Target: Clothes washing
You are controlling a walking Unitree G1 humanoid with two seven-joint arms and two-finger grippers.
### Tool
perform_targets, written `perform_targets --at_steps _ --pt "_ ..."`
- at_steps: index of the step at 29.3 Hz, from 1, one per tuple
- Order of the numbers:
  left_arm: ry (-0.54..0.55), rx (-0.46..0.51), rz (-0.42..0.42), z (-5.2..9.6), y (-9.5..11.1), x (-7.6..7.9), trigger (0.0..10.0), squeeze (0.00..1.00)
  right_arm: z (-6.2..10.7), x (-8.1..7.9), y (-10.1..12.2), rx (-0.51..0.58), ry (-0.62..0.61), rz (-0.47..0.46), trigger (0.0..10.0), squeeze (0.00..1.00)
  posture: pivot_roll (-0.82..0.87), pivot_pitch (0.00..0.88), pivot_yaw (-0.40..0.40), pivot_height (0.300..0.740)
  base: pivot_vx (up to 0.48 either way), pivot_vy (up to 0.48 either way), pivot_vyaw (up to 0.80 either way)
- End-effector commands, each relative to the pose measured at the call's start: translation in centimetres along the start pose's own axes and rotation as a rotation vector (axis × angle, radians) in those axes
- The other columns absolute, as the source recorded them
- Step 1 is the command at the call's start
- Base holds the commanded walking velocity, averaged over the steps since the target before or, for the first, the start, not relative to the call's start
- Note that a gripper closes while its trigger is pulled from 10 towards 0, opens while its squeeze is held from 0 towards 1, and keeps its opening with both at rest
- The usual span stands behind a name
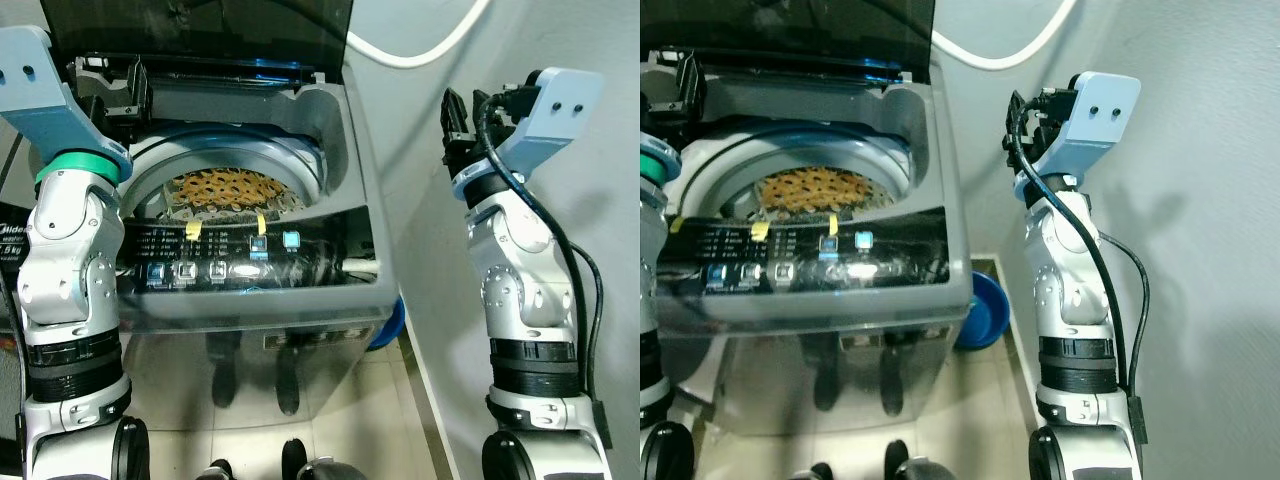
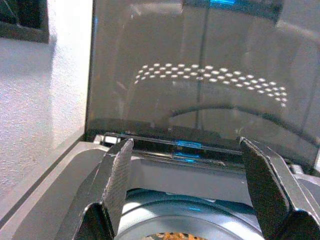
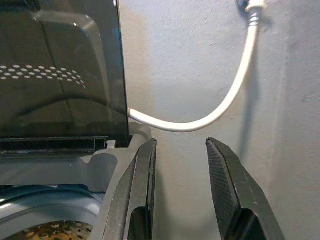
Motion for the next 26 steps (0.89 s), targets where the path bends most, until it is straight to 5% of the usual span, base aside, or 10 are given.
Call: perform_targets --at_steps 1,22,26 --pt "-0.007 0.006 -0.003 0.17 -0.01 0.35 10.0 0.0 0.04 0.49 0.04 0.0 -0.018 0.005 10.0 0.0 0.04 0.044 -0.053 0.74 -0.349 0.0 0.0" --pt "-0.009 0.012 0.001 0.17 0.06 0.73 10.0 0.0 0.08 -0.31 -0.21 -0.014 0.048 0.062 10.0 0.0 0.03 0.035 -0.06 0.74 -0.328 0.0 0.0" --pt "-0.01 -0.001 0.0 0.14 -0.23 0.91 10.0 0.0 0.12 -0.39 -0.42 -0.021 0.062 0.1 10.0 0.0 0.03 0.033 -0.062 0.74 0.0 0.0 0.74"
Point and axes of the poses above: a point about 5 cm out from each wrist's last joint towards the gripper, its own z axis pointing back from the gripper into the wrist, its own y axis along the axis of the wrist's last joint, x = y × z, the point moved 3 cm from there along -z, pointing out of the wrist towards the gripper, and after that the axes turned 6 degrees about -z, right-handed, at the moved point
